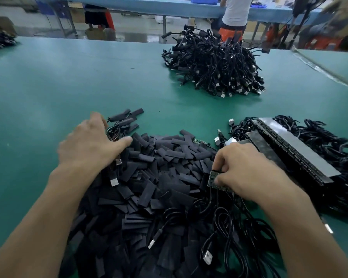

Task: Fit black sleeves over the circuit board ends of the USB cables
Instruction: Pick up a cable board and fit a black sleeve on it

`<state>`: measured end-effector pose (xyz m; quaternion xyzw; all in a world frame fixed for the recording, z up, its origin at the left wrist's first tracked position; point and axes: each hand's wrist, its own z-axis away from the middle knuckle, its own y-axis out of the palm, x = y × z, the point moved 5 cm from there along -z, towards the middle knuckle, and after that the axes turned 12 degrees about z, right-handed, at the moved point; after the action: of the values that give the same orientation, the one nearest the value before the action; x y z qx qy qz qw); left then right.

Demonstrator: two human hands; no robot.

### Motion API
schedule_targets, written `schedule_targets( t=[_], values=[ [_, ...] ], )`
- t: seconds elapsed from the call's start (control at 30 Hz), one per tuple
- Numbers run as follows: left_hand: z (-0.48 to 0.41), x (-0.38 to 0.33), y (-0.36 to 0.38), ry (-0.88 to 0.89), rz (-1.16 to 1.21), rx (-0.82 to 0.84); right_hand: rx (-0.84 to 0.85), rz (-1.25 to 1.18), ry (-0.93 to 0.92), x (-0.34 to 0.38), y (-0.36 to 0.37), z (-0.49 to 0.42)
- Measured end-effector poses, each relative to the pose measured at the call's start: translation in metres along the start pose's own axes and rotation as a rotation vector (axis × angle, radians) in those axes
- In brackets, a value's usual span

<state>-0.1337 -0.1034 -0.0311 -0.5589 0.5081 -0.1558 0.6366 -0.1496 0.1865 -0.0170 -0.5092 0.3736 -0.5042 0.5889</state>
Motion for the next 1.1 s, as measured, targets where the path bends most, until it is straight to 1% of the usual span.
schedule_targets(
  t=[0.07,0.13,0.2,0.27,0.4,0.43,0.47,0.5,0.53,0.57,0.63,0.67,0.7,0.77,0.87,0.97,1.1],
  values=[
    [0.001,0.002,0.001,-0.03,-0.065,0.106,-0.042,-0.071,-0.038,-0.001,-0.004,-0.001],
    [-0.001,-0.002,0.005,0.026,0.059,0.146,-0.098,-0.169,-0.114,0.001,-0.009,0.0],
    [0.001,-0.009,0.006,0.122,0.208,0.077,-0.178,-0.219,-0.218,0.007,-0.015,0.001],
    [0.003,-0.012,0.006,0.2,0.252,-0.049,-0.224,-0.253,-0.286,0.011,-0.014,-0.001],
    [0.01,-0.014,0.01,0.243,0.046,-0.175,-0.243,-0.482,-0.264,0.01,-0.002,-0.013],
    [0.012,-0.019,0.007,0.285,0.029,-0.215,-0.249,-0.522,-0.253,0.008,0.001,-0.016],
    [0.016,-0.027,0.004,0.351,0.067,-0.234,-0.25,-0.553,-0.249,0.008,0.004,-0.018],
    [0.021,-0.037,0.003,0.428,0.176,-0.199,-0.246,-0.581,-0.252,0.008,0.006,-0.019],
    [0.026,-0.047,0.006,0.481,0.339,-0.092,-0.235,-0.619,-0.26,0.009,0.007,-0.02],
    [0.033,-0.057,0.013,0.497,0.528,0.077,-0.217,-0.682,-0.271,0.01,0.009,-0.021],
    [0.049,-0.076,0.032,0.448,0.836,0.426,-0.173,-0.843,-0.306,0.012,0.011,-0.022],
    [0.056,-0.081,0.041,0.418,0.94,0.528,-0.152,-0.917,-0.324,0.014,0.011,-0.023],
    [0.062,-0.084,0.048,0.392,1.026,0.582,-0.134,-0.985,-0.333,0.015,0.013,-0.022],
    [0.067,-0.085,0.057,0.327,1.168,0.624,-0.099,-1.103,-0.324,0.016,0.016,-0.023],
    [0.069,-0.082,0.063,0.231,1.347,0.706,-0.083,-1.215,-0.293,0.016,0.018,-0.023],
    [0.07,-0.081,0.066,0.217,1.371,0.75,-0.069,-1.278,-0.283,0.015,0.02,-0.025],
    [0.071,-0.08,0.068,0.184,1.417,0.789,0.005,-1.379,-0.285,0.019,0.024,-0.025]
  ],
)
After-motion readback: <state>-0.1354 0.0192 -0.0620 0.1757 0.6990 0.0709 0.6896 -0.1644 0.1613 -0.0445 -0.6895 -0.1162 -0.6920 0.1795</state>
